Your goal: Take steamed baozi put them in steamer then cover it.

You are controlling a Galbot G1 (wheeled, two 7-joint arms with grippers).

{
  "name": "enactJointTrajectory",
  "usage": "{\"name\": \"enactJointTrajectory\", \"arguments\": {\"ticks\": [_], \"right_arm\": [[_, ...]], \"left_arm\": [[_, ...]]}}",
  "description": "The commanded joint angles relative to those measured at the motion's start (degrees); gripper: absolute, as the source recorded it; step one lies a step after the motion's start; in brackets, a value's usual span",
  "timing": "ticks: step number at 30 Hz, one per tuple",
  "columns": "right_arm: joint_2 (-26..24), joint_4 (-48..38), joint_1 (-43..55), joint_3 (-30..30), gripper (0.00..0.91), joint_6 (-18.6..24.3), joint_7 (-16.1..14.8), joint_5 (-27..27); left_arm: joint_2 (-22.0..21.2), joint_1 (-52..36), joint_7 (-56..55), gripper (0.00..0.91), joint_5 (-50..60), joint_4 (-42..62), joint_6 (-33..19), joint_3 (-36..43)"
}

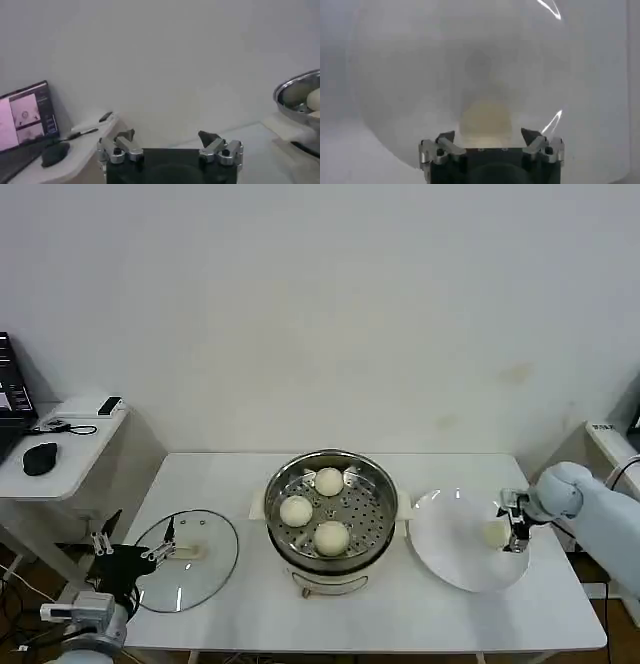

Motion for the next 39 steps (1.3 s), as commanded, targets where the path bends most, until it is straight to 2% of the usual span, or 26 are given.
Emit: {"name": "enactJointTrajectory", "arguments": {"ticks": [1,6,10,13,18,21,24,27,31,34,39], "right_arm": [[1.5,-1.7,-0.1,0.1,0.766,-0.5,-0.1,-0.8],[1.1,-0.3,-0.1,0.1,0.685,-0.5,-0.1,0.4],[0.4,0.4,0.7,-0.3,0.665,-0.8,-0.7,0.7],[-1.1,1.6,1.8,-1.2,0.645,-0.6,-3.0,0.6],[-3.6,3.9,4.5,-2.2,0.645,-1.1,-3.3,2.2],[-5.6,6.4,7.5,-3.9,0.645,-1.9,-3.3,4.5],[-7.9,10.3,13.2,-9.1,0.645,-2.8,-3.2,7.9],[-8.9,14.5,17.6,-10.3,0.645,-3.8,-3.1,11.2],[-9.0,20.3,27.1,-14.6,0.645,-6.8,-1.7,17.5],[-7.5,24.7,35.4,-22.9,0.655,-9.6,1.1,22.7],[-2.6,28.6,44.7,-30.8,0.655,-15.2,5.9,30.6]], "left_arm": [[0.2,0.1,0.0,0.907,0.0,0.2,-0.2,-0.3],[-0.1,0.2,0.0,0.907,0.0,-0.3,-0.2,-0.4],[-0.1,0.2,0.0,0.907,0.0,-0.5,-0.1,-0.5],[-0.4,0.2,0.1,0.907,-0.1,-0.8,-0.1,-0.3],[-0.8,0.3,0.1,0.907,0.0,-1.3,0.1,0.0],[-0.7,0.4,0.1,0.907,0.0,-1.3,0.0,-0.1],[-0.5,0.5,0.1,0.907,0.0,-1.4,0.0,-0.1],[-0.8,0.1,0.1,0.907,0.1,-1.3,0.4,0.2],[-1.0,-0.2,0.1,0.907,0.3,-1.0,0.3,0.7],[-1.0,-0.2,0.1,0.907,1.3,-1.4,0.3,1.5],[-1.3,-0.9,0.1,0.907,2.2,-1.7,0.8,2.5]]}}
